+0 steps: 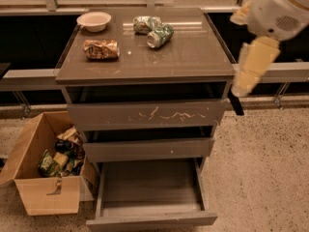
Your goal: Place orange can into bottom drawer
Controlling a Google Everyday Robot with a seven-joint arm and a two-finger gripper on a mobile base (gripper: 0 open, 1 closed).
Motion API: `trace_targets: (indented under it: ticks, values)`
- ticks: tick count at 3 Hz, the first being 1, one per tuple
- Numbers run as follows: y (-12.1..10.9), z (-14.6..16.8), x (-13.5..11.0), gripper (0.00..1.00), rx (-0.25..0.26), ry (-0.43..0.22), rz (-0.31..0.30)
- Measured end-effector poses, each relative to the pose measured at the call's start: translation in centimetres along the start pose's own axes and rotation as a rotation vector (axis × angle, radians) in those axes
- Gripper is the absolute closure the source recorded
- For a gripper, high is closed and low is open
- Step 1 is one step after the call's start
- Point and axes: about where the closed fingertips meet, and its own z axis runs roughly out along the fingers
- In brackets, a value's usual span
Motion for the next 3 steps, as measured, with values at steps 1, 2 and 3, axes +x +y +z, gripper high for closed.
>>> trace_targets:
  ticks: [1,2,3]
  values:
    - [-3.9,2.6,-4.0,0.0,-0.02,-0.121,-0.012]
    - [-5.5,7.2,-8.1,0.0,-0.104,-0.238,0.033]
    - [-5.7,8.9,-8.8,0.0,-0.137,-0.264,0.055]
